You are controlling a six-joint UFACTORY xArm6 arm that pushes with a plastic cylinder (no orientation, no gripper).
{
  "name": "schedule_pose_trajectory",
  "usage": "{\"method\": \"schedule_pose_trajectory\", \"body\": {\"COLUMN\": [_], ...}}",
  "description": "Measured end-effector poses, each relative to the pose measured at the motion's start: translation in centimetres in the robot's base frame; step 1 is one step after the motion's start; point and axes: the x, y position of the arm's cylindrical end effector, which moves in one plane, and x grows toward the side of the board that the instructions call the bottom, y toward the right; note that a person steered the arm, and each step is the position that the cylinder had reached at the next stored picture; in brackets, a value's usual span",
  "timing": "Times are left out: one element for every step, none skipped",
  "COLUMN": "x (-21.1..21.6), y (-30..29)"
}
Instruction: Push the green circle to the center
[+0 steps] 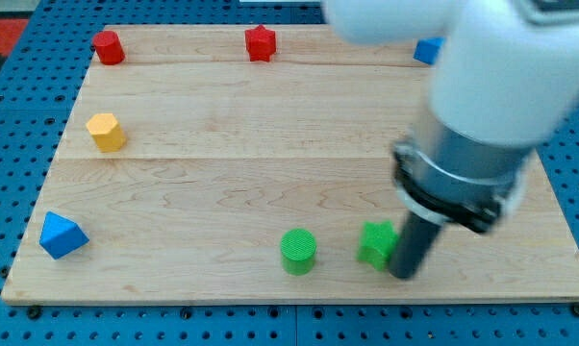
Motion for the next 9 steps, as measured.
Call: {"method": "schedule_pose_trajectory", "body": {"x": [-6.5, -8.4, -3.6, 2.1, 4.5, 2.7, -2.5, -5.8, -5.2], "y": [-0.5, -0.5, 2.0, 3.2, -2.1, -9.9, -13.1, -15.2, -16.0]}}
